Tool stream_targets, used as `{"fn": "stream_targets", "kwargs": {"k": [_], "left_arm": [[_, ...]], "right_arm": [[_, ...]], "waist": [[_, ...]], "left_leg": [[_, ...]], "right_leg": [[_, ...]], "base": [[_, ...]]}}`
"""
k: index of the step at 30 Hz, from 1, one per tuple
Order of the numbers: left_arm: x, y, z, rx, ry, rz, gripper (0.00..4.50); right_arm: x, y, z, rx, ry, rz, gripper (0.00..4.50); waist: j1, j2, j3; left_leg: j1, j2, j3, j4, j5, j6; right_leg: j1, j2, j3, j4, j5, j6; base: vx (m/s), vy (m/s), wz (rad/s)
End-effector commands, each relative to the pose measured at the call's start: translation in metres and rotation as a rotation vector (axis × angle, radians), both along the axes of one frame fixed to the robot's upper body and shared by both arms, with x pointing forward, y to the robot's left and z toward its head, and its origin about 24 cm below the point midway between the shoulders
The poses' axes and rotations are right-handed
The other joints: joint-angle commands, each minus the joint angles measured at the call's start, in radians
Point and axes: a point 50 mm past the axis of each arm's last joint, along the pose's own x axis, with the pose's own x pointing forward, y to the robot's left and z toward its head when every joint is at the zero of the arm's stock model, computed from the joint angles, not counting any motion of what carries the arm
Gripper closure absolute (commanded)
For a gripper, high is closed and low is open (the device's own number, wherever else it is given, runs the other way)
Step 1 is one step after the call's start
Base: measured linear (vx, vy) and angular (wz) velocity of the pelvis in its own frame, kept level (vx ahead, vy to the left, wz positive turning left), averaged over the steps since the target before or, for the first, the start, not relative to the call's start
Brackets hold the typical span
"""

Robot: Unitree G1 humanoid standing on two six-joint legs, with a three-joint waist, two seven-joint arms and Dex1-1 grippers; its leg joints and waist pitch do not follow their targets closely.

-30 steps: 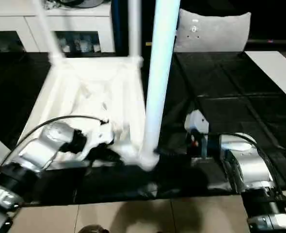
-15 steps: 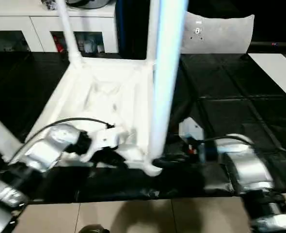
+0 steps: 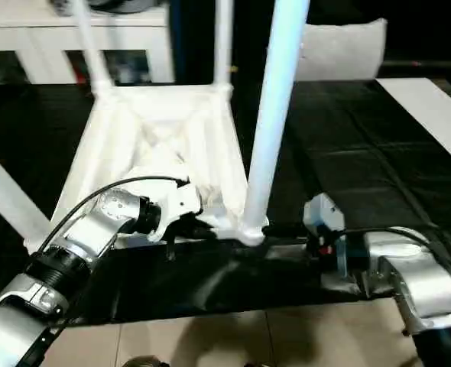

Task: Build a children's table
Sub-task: Rotate table base

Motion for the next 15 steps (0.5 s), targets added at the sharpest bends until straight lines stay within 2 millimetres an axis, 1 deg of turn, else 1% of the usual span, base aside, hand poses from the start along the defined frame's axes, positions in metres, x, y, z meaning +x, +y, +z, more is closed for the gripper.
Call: {"fn": "stream_targets", "kwargs": {"k": [1, 2, 3, 4, 5, 6, 7, 8, 9, 10, 11, 13, 14, 15], "left_arm": [[0.004, -0.001, 0.02, -0.075, -0.061, 0.019, 3.93], [0.002, -0.002, 0.02, -0.09, -0.055, 0.021, 3.68], [-0.001, -0.001, 0.02, -0.105, -0.053, 0.023, 3.68], [-0.005, 0.0, 0.02, -0.122, -0.05, 0.026, 3.59], [-0.012, 0.003, 0.019, -0.155, -0.046, 0.056, 3.55], [-0.016, 0.005, 0.019, -0.179, -0.036, 0.081, 3.43], [-0.019, 0.007, 0.019, -0.2, -0.031, 0.105, 3.3], [-0.024, 0.01, 0.018, -0.222, -0.024, 0.136, 3.3], [-0.027, 0.012, 0.017, -0.234, -0.02, 0.158, 3.21], [-0.03, 0.015, 0.016, -0.246, -0.015, 0.183, 3.17], [-0.037, 0.02, 0.014, -0.263, -0.011, 0.23, 3.15], [-0.045, 0.024, 0.012, -0.273, -0.004, 0.268, 3.09], [-0.047, 0.026, 0.012, -0.277, 0.0, 0.275, 2.82], [-0.056, 0.03, 0.009, -0.287, 0.014, 0.296, 2.82]], "right_arm": [[0.0, 0.006, 0.007, 0.035, -0.02, -0.003, 0.91], [0.0, 0.01, 0.008, 0.051, -0.023, -0.009, 0.91], [0.003, 0.014, 0.009, 0.067, -0.028, -0.028, 0.91], [0.006, 0.02, 0.009, 0.09, -0.034, -0.053, 0.91], [0.01, 0.03, 0.009, 0.123, -0.04, -0.095, 0.91], [0.011, 0.035, 0.01, 0.142, -0.045, -0.109, 0.91], [0.011, 0.039, 0.01, 0.16, -0.048, -0.114, 0.91], [0.012, 0.043, 0.01, 0.178, -0.048, -0.121, 0.91], [0.012, 0.046, 0.01, 0.186, -0.046, -0.127, 0.91], [0.012, 0.048, 0.01, 0.194, -0.043, -0.134, 0.91], [0.013, 0.053, 0.01, 0.217, -0.037, -0.154, 0.91], [0.016, 0.056, 0.01, 0.231, -0.048, -0.198, 0.91], [0.017, 0.057, 0.01, 0.236, -0.049, -0.216, 0.91], [0.023, 0.058, 0.009, 0.246, -0.045, -0.284, 0.91]], "waist": [[0.006, -0.016, -0.079], [0.007, -0.015, -0.077], [0.008, -0.013, -0.075], [0.009, -0.008, -0.072], [0.004, -0.009, -0.071], [0.003, -0.007, -0.066], [0.001, -0.007, -0.068], [-0.001, -0.005, -0.065], [-0.002, -0.006, -0.065], [-0.002, -0.005, -0.063], [-0.004, -0.011, -0.058], [-0.005, -0.007, -0.056], [-0.008, -0.008, -0.05], [-0.01, -0.007, -0.048]], "left_leg": [[-0.002, 0.079, -0.037, -0.067, 0.015, 0.126], [0.003, 0.081, -0.037, -0.068, 0.014, 0.127], [0.003, 0.08, -0.036, -0.068, 0.009, 0.128], [0.004, 0.082, -0.036, -0.072, -0.001, 0.118], [0.006, 0.086, -0.037, -0.075, -0.019, 0.097], [0.003, 0.083, -0.037, -0.076, -0.03, 0.094], [0.006, 0.085, -0.036, -0.077, -0.039, 0.085], [0.007, 0.084, -0.034, -0.077, -0.057, 0.078], [0.009, 0.085, -0.035, -0.079, -0.06, 0.073], [0.007, 0.086, -0.035, -0.08, -0.066, 0.072], [0.01, 0.08, -0.033, -0.082, -0.092, 0.068], [0.01, 0.084, -0.036, -0.085, -0.099, 0.06], [0.011, 0.083, -0.035, -0.088, -0.12, 0.056], [0.015, 0.082, -0.036, -0.09, -0.136, 0.047]], "right_leg": [[0.07, -0.1, 0.076, -0.069, -0.254, -0.049], [0.066, -0.101, 0.077, -0.068, -0.252, -0.066], [0.066, -0.101, 0.078, -0.07, -0.257, -0.073], [0.064, -0.102, 0.079, -0.071, -0.268, -0.082], [0.066, -0.105, 0.081, -0.07, -0.282, -0.087], [0.064, -0.105, 0.08, -0.074, -0.295, -0.086], [0.065, -0.105, 0.081, -0.072, -0.299, -0.087], [0.063, -0.104, 0.083, -0.078, -0.313, -0.084], [0.063, -0.104, 0.084, -0.075, -0.312, -0.084], [0.063, -0.104, 0.084, -0.076, -0.315, -0.085], [0.062, -0.101, 0.083, -0.086, -0.362, -0.064], [0.062, -0.103, 0.084, -0.086, -0.372, -0.06], [0.06, -0.102, 0.084, -0.092, -0.394, -0.051], [0.059, -0.103, 0.084, -0.093, -0.413, -0.042]], "base": [[0.0, 0.0, 0.0], [0.0, 0.0, 0.0], [0.0, 0.0, 0.0], [0.0, 0.0, 0.0], [0.0, 0.0, 0.0], [0.0, 0.0, 0.0], [0.0, 0.0, 0.0], [0.0, 0.0, 0.0], [0.0, 0.0, 0.0], [0.0, 0.0, 0.0], [0.0, 0.0, 0.0], [0.0, 0.0, 0.0], [0.0, 0.0, 0.0], [0.0, 0.0, 0.0]]}}
